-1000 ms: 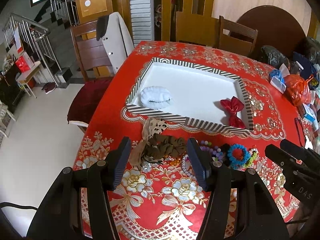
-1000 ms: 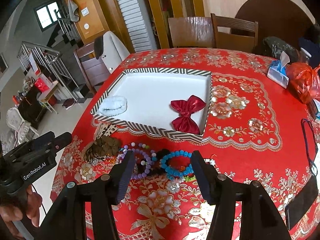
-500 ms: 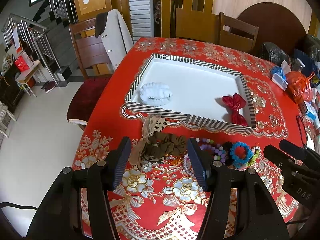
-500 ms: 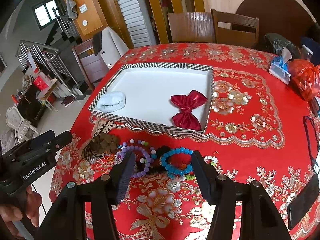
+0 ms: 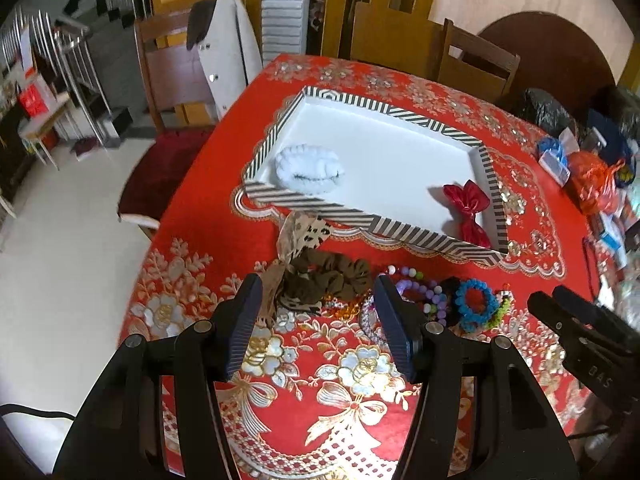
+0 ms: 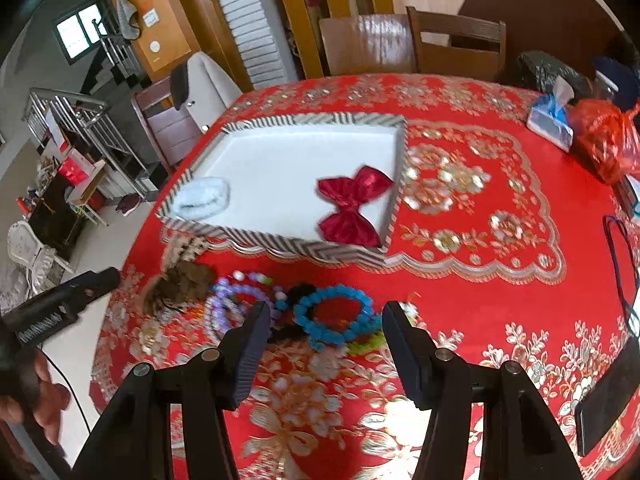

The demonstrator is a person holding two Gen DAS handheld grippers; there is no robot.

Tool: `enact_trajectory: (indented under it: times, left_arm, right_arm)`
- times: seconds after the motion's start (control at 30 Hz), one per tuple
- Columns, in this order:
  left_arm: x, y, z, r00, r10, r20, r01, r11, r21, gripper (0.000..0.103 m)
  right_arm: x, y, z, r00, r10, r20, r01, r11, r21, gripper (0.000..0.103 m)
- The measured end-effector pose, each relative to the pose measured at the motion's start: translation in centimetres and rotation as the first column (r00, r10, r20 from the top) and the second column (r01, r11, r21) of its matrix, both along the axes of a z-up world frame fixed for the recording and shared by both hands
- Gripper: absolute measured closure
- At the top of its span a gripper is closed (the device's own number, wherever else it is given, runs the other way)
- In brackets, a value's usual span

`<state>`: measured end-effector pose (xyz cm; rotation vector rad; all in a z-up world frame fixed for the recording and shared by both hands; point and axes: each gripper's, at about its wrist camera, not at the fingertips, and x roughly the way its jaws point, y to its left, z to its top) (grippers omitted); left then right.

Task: Organize jewelry
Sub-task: 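Withdraw both grippers from the tray back over the jewelry row, then grasp tan ribbon scrunchie with left gripper while right gripper grasps purple bead bracelet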

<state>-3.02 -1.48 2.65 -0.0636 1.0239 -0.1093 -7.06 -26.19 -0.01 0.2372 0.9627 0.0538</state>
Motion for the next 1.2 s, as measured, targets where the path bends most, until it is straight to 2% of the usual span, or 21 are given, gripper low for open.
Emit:
enact_trajectory:
  times: [0.2, 0.33, 0.47, 0.67, 0.83, 0.9, 0.93, 0.97, 1.1, 1.2]
  left_arm:
    - [0.2, 1.2, -2.6, 0.994, -0.028, -0.109, 0.018, 0.996, -0.091, 0.043]
    - [0.3, 1.3, -4.2, 0.987, -0.036, -0.157, 0.020, 0.995, -0.101, 0.043]
    - [0.8, 1.8, -5.0, 0.987, -0.031, -0.157, 0.020, 0.997, -0.071, 0.043]
    - [2.2, 3.2, -6.2, 0.983, 0.000, -0.182, -0.013, 0.998, -0.069, 0.043]
    - [2.9, 3.8, -6.2, 0.985, -0.008, -0.170, -0.004, 0.998, -0.069, 0.043]
    - [3.3, 3.6, -6.2, 0.985, -0.026, -0.168, 0.014, 0.997, -0.075, 0.043]
    - [3.5, 3.5, -6.3, 0.985, -0.033, -0.169, 0.021, 0.997, -0.076, 0.043]
    - [3.8, 3.2, -6.4, 0.984, -0.051, -0.171, 0.039, 0.996, -0.076, 0.043]
    - [4.4, 1.8, -6.6, 0.982, -0.104, -0.159, 0.097, 0.994, -0.055, 0.043]
    - [5.4, 2.5, -6.7, 0.985, -0.087, -0.146, 0.083, 0.996, -0.032, 0.043]
  right_arm:
    - [-0.3, -0.6, -3.2, 0.998, 0.009, -0.056, -0.007, 0.999, 0.040, 0.050]
    - [0.1, 0.7, -3.2, 0.997, 0.068, -0.041, -0.064, 0.994, 0.090, 0.058]
    - [1.1, 2.4, -3.4, 0.990, 0.139, -0.036, -0.132, 0.978, 0.164, 0.064]
    - [3.7, 4.7, -5.2, 0.981, 0.178, -0.072, -0.164, 0.972, 0.167, 0.075]
    - [5.2, 5.8, -6.6, 0.976, 0.193, -0.105, -0.177, 0.973, 0.146, 0.077]
    - [5.6, 5.6, -7.0, 0.975, 0.196, -0.109, -0.177, 0.971, 0.160, 0.083]
    - [5.6, 5.5, -7.0, 0.974, 0.202, -0.104, -0.183, 0.968, 0.172, 0.091]
    - [5.5, 5.4, -7.0, 0.973, 0.205, -0.103, -0.185, 0.967, 0.173, 0.094]
    - [4.7, 4.5, -5.8, 0.977, 0.196, -0.078, -0.182, 0.970, 0.163, 0.094]
    - [4.1, 3.6, -4.8, 0.982, 0.183, -0.055, -0.171, 0.971, 0.169, 0.094]
